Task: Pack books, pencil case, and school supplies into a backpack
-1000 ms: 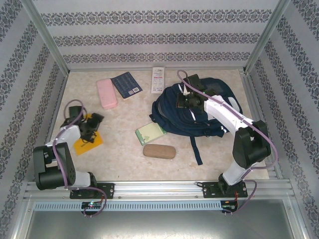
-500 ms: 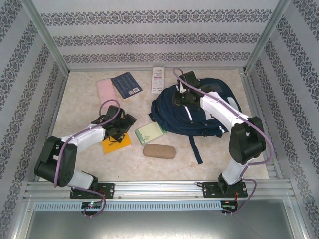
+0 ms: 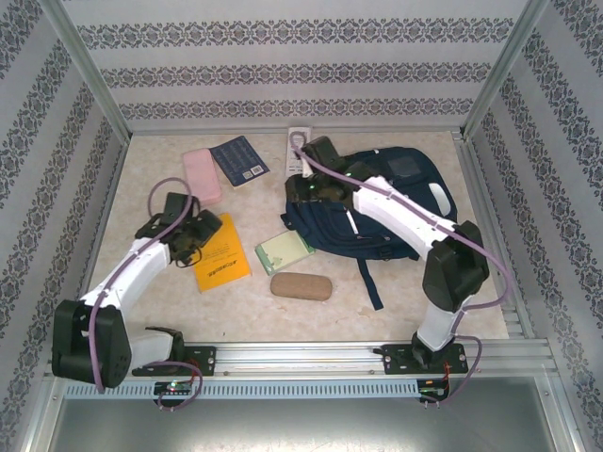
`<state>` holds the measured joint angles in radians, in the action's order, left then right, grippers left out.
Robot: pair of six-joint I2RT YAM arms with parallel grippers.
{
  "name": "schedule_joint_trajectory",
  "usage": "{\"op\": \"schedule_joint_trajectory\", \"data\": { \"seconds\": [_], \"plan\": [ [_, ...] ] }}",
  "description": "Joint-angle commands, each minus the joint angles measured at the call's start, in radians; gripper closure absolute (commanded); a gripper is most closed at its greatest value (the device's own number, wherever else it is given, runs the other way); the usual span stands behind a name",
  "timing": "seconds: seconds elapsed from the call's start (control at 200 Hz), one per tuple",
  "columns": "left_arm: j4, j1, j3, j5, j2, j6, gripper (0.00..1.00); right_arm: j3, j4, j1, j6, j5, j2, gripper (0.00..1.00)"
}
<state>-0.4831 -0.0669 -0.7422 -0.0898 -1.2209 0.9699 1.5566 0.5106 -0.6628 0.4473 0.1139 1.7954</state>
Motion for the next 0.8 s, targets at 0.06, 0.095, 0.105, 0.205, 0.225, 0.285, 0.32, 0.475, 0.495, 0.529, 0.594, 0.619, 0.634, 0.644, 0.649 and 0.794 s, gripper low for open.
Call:
{"op": "schedule_joint_trajectory", "data": {
  "seconds": [0.06, 0.095, 0.105, 0.205, 0.225, 0.285, 0.32, 0.475, 0.495, 0.529, 0.594, 0.619, 0.634, 0.644, 0.649, 0.794],
  "plan": [
    [0.009, 0.098, 0.114, -0.134, -0.021, -0.153, 0.10, 0.068, -0.039, -0.104, 0.067, 0.058, 0.138, 0.64],
    [0.030, 0.099, 0.125, -0.153, -0.025, -0.156, 0.11, 0.083, -0.044, -0.127, 0.071, 0.062, 0.166, 0.64],
    [0.037, 0.100, 0.130, -0.160, -0.026, -0.157, 0.12, 0.087, -0.045, -0.136, 0.072, 0.062, 0.172, 0.64],
    [0.082, 0.100, 0.156, -0.186, -0.037, -0.155, 0.17, 0.127, -0.052, -0.181, 0.086, 0.077, 0.249, 0.65],
    [0.085, 0.099, 0.160, -0.187, -0.038, -0.157, 0.18, 0.135, -0.052, -0.188, 0.089, 0.081, 0.263, 0.65],
    [0.090, 0.099, 0.164, -0.188, -0.043, -0.162, 0.21, 0.154, -0.055, -0.203, 0.100, 0.095, 0.303, 0.65],
    [0.092, 0.099, 0.167, -0.192, -0.048, -0.164, 0.23, 0.163, -0.057, -0.211, 0.101, 0.101, 0.326, 0.65],
    [0.103, 0.100, 0.178, -0.202, -0.066, -0.171, 0.29, 0.175, -0.053, -0.225, 0.111, 0.106, 0.395, 0.65],
    [0.104, 0.099, 0.180, -0.204, -0.068, -0.171, 0.29, 0.174, -0.054, -0.225, 0.114, 0.109, 0.402, 0.65],
    [0.106, 0.099, 0.182, -0.206, -0.072, -0.172, 0.30, 0.170, -0.057, -0.227, 0.116, 0.116, 0.411, 0.65],
    [0.110, 0.099, 0.182, -0.212, -0.077, -0.175, 0.31, 0.166, -0.058, -0.232, 0.115, 0.117, 0.427, 0.65],
    [0.110, 0.099, 0.184, -0.213, -0.078, -0.175, 0.31, 0.165, -0.059, -0.234, 0.114, 0.119, 0.432, 0.65],
    [0.112, 0.099, 0.184, -0.214, -0.078, -0.176, 0.31, 0.163, -0.061, -0.235, 0.115, 0.122, 0.435, 0.65],
    [0.111, 0.099, 0.184, -0.213, -0.078, -0.178, 0.31, 0.163, -0.062, -0.235, 0.117, 0.124, 0.437, 0.65],
    [0.112, 0.099, 0.185, -0.213, -0.078, -0.178, 0.31, 0.163, -0.062, -0.236, 0.117, 0.126, 0.438, 0.65],
    [0.107, 0.099, 0.180, -0.212, -0.082, -0.186, 0.31, 0.179, -0.063, -0.245, 0.128, 0.143, 0.482, 0.65]
  ]
}}
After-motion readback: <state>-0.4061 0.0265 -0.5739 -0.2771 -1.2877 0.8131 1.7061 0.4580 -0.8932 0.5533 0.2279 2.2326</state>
